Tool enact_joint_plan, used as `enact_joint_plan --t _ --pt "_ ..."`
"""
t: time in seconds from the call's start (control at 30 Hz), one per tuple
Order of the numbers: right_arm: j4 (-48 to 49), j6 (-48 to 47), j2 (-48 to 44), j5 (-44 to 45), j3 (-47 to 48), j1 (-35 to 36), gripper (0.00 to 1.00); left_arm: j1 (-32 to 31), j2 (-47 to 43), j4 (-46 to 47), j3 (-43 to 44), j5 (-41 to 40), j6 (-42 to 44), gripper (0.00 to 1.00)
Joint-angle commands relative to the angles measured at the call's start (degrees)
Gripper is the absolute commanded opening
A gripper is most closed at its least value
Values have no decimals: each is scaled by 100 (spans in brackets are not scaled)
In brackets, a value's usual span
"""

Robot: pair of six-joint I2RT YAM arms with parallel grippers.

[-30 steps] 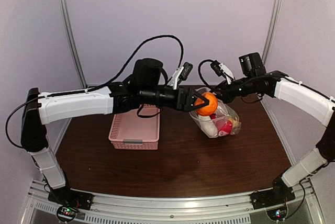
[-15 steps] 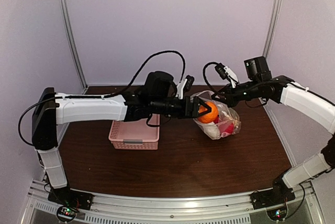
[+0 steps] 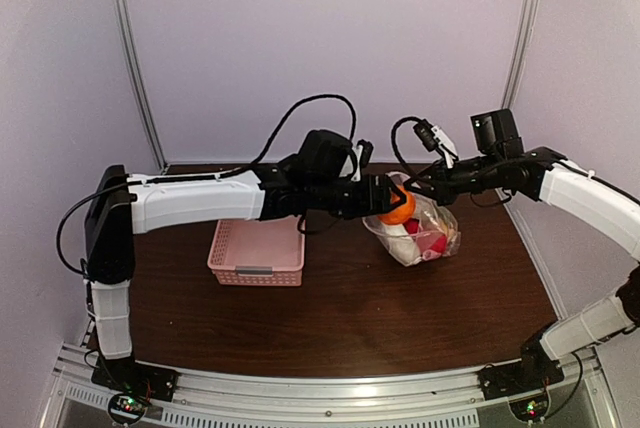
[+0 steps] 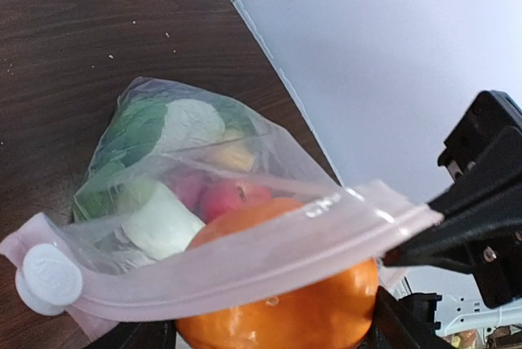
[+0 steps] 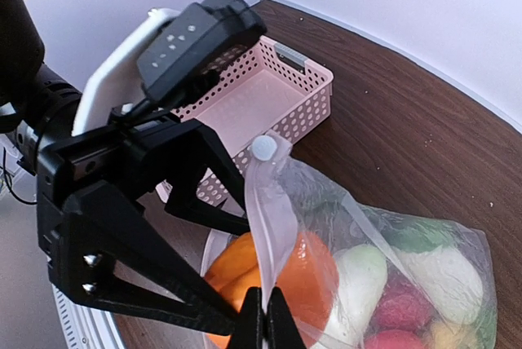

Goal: Place the food in the zip-top bag and seal the zipper
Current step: Place the fake fruit in the zipper food storage bag.

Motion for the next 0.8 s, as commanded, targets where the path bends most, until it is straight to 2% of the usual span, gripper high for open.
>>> enact_joint_plan --t 0.0,0.13,0.3,0.43,0.47,0.5,0.77 --pt "147 91 -237 -271 -158 -1 0 30 485 -241 517 -227 -418 57" --pt "166 218 -257 -395 -110 -1 0 29 820 -182 846 -144 -636 56" --pt "243 372 -239 -623 -38 -3 0 30 943 -180 1003 -236 -752 65" --pt "319 436 -213 -670 -40 -7 0 24 963 30 1028 -101 -796 77" --pt "322 432 -204 -670 -38 -12 0 24 964 76 1039 -2 -775 84" --pt "322 431 -195 -681 -38 -17 0 22 961 70 1077 54 -765 96" --pt "151 318 -228 -641 88 -118 0 11 456 94 768 326 -691 98"
